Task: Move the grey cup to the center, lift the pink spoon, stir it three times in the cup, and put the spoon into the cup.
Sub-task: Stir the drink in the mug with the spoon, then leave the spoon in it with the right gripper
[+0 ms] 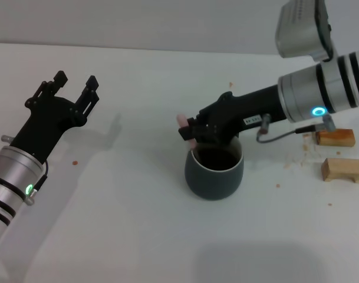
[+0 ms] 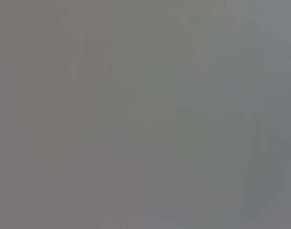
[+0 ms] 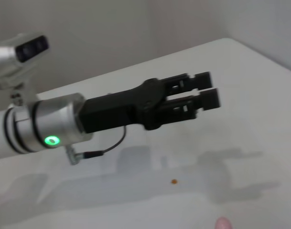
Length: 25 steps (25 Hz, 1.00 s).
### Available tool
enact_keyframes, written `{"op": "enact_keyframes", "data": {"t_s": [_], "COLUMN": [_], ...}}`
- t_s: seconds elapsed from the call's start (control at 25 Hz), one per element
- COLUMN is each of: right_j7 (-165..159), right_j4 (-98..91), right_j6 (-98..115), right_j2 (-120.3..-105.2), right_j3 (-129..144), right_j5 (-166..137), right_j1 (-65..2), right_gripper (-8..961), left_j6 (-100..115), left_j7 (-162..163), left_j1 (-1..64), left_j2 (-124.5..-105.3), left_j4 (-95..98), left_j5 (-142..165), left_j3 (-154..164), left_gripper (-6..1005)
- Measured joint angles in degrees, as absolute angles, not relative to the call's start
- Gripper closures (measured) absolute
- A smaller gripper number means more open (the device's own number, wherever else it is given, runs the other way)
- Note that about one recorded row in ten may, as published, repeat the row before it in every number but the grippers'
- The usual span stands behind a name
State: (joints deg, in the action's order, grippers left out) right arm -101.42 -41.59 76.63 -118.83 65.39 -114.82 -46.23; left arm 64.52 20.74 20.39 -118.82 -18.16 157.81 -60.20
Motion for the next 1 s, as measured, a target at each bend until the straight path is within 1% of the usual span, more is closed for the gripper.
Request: {"op": "enact_keyframes", "data": {"t_s": [0.32, 0.44, 0.56, 1.0], "right_j7": [-102.2, -102.8, -103.2, -103.4], "right_j4": [-46.1, -46.2, -46.1, -46.3], "right_j6": [79.0, 78.9, 78.6, 76.7], "right_j2": [-118.29, -117.45, -116.97, -116.93], "right_j3": [64.2, 63.5, 63.1, 57.2], "right_j5": [-115.1, -115.4, -115.8, -118.0], "right_j1": [-41.4, -40.5, -39.8, -39.6], "right_gripper": [877, 878, 878, 878], "left_j6": [64.2, 64.1, 64.0, 64.0], "left_j7": [20.7, 20.7, 20.7, 20.7], "left_j1": [21.1, 21.6, 21.7, 21.3], "left_j2": [-118.83, -118.89, -118.90, -118.91], "left_j4": [-17.9, -17.9, -17.9, -18.3], "left_j5": [157.8, 157.8, 157.8, 157.8], "left_j3": [-60.2, -60.2, -60.2, -60.2], "left_gripper": [316, 316, 316, 316]}}
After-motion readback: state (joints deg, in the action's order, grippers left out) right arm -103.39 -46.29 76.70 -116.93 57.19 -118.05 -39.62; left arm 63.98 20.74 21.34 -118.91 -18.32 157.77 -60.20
